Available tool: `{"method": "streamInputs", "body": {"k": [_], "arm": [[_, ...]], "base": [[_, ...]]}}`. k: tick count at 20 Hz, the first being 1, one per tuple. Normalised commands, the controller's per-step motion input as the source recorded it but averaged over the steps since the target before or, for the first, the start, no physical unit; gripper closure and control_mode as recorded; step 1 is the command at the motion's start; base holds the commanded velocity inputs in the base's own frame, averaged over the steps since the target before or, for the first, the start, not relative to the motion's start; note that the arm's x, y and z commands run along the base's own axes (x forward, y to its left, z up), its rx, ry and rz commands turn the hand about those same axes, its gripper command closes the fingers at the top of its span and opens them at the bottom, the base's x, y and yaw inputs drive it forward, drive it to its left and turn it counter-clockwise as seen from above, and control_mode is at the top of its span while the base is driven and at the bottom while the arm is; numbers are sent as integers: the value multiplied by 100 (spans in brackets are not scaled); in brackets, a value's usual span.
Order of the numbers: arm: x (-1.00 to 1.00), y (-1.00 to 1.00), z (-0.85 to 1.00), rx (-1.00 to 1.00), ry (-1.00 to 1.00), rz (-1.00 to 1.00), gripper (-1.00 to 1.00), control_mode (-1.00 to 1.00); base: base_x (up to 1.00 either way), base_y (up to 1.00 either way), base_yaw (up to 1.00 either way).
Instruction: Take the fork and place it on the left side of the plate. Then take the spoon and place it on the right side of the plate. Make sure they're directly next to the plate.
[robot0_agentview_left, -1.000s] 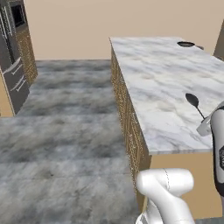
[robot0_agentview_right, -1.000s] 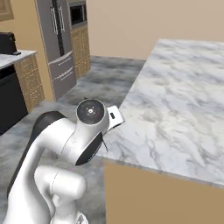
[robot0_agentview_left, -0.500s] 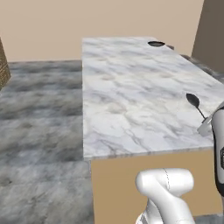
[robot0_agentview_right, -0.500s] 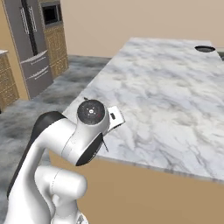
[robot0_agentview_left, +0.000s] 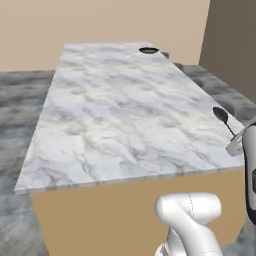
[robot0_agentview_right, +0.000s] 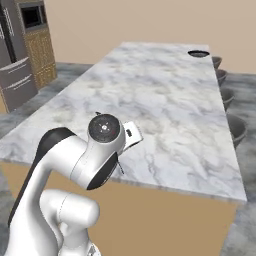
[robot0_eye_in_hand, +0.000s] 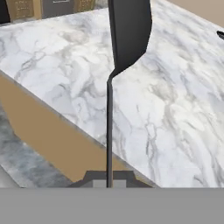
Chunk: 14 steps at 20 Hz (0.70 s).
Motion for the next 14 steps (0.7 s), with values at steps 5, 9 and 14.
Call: {"method": "streamInputs", "body": {"k": [5, 9, 14], "arm": [[0, 0, 0, 0, 0, 0, 100, 100], [0, 0, 0, 0, 0, 0, 100, 100], [0, 0, 0, 0, 0, 0, 100, 100]], "base": [[-1, -100, -6], [0, -100, -5], [0, -100, -3]]}}
